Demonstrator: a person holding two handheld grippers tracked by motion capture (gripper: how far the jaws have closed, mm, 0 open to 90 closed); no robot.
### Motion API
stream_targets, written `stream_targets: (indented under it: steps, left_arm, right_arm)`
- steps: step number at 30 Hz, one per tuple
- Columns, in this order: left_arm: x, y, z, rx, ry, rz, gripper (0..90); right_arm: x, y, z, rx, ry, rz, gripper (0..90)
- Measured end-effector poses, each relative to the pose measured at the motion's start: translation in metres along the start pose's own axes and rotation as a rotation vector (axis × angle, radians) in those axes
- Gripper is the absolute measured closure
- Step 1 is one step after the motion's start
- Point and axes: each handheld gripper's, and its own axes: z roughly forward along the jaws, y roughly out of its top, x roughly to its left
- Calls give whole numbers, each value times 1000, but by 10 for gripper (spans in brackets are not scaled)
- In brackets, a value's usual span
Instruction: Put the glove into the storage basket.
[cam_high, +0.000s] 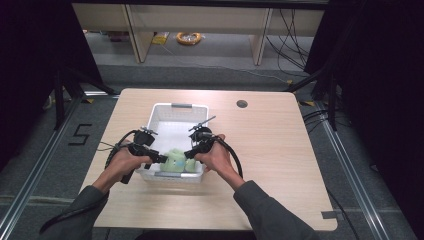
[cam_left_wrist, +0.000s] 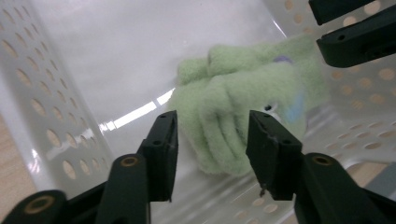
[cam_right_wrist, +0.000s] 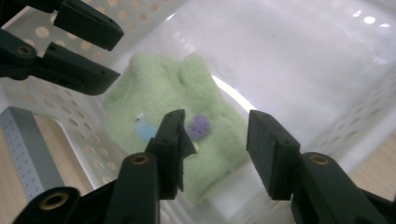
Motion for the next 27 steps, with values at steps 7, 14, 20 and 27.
stream_targets:
  steps: [7, 14, 20, 27]
  left_arm:
    - [-12, 1, -9, -44, 27, 34, 446]
    - [-22, 0, -19, -130, 19, -7, 361]
    - [-32, -6, -26, -206, -3, -20, 315]
    - [-47, -16, -34, -238, -53, -27, 273]
  right_arm:
    - [-5, -1, -21, -50, 7, 12, 510]
    - [-8, -9, -40, -113, 17, -18, 450]
    - [-5, -25, -59, -175, 1, -88, 420]
    - [-8, -40, -76, -205, -16, -139, 395]
